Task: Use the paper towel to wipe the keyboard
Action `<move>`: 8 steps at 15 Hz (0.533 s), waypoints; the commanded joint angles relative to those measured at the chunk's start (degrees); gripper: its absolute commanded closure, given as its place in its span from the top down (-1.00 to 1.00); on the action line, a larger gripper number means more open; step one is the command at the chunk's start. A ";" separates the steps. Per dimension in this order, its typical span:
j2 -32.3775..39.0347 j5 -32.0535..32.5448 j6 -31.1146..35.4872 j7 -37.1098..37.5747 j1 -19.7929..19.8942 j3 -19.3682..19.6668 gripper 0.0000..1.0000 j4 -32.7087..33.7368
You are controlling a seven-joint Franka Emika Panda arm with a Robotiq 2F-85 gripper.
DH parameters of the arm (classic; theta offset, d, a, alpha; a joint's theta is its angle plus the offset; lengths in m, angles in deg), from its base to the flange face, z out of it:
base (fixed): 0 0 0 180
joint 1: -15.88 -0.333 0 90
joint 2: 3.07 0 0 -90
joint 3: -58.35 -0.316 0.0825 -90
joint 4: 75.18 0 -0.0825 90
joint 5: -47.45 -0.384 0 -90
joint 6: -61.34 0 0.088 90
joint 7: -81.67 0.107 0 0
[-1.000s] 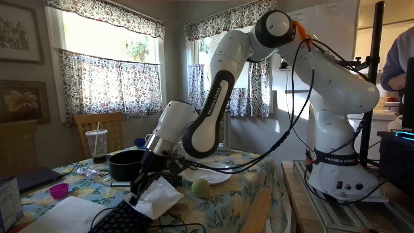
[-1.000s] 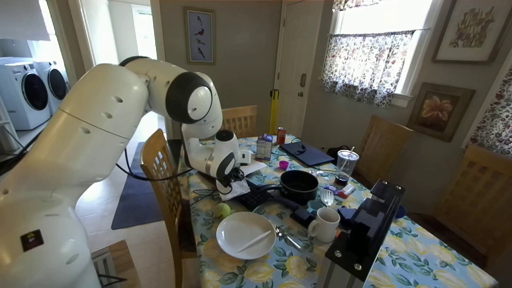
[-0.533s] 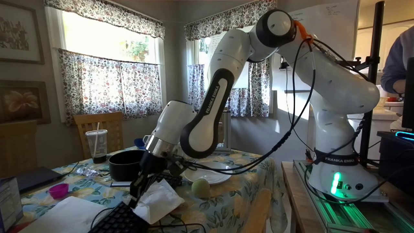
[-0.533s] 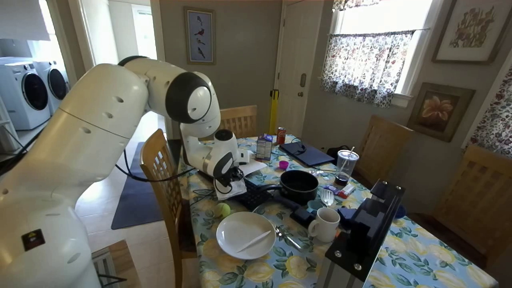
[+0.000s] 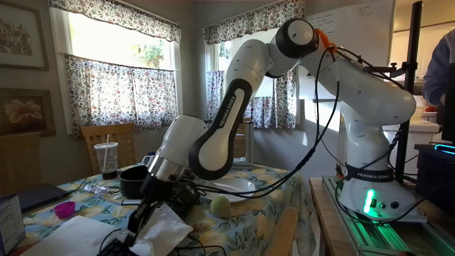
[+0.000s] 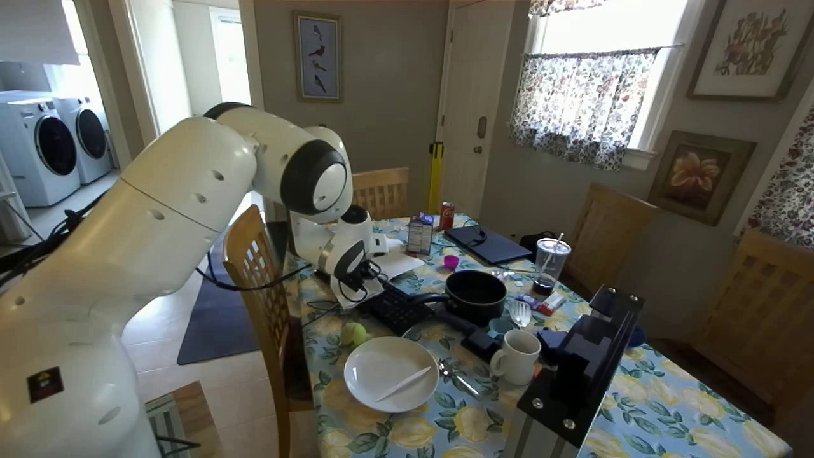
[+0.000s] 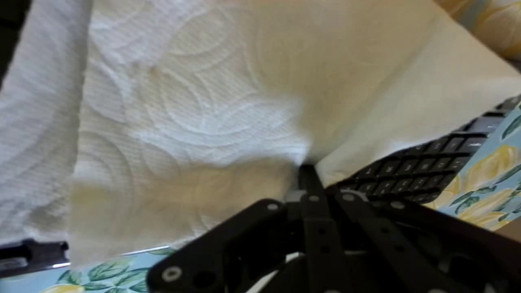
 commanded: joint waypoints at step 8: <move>9.43 -1.27 -7.24 -9.32 3.72 -6.77 -1.00 10.52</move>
